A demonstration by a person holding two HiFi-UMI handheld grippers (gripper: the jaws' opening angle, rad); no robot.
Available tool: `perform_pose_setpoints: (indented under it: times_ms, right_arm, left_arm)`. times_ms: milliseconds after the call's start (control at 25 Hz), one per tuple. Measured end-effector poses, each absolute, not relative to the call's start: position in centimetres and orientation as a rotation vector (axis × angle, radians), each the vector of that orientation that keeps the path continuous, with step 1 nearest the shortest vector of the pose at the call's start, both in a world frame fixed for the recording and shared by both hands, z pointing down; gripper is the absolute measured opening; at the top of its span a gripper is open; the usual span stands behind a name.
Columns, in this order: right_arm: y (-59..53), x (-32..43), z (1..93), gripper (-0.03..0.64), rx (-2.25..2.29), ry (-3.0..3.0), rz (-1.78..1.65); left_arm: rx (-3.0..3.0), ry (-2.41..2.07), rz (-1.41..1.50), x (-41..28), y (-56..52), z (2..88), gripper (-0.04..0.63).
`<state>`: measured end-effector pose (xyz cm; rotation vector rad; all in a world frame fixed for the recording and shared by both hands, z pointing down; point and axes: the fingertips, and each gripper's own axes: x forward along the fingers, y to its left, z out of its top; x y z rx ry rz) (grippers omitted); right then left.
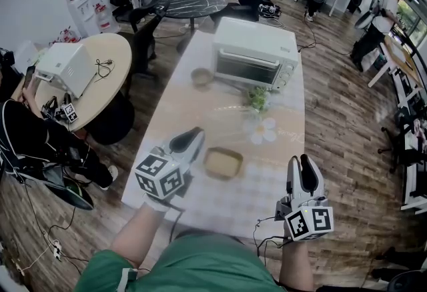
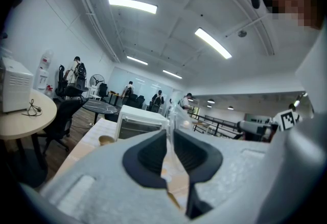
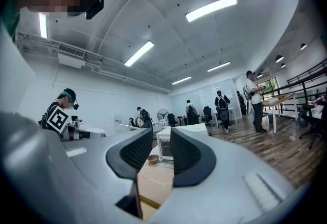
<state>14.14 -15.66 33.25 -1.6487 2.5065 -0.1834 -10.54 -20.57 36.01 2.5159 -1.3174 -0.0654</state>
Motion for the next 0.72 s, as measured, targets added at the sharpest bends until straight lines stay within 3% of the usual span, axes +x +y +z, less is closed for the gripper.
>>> perform_pose_setpoints:
  times_ms: [720]
  right_arm:
    - [-15.1, 17.0, 34.0, 0.104, -1.614, 2.509, -0.206]
  left_arm:
    - [2.501, -1.348, -0.038, -8.1, -19.6, 36.5, 0.040]
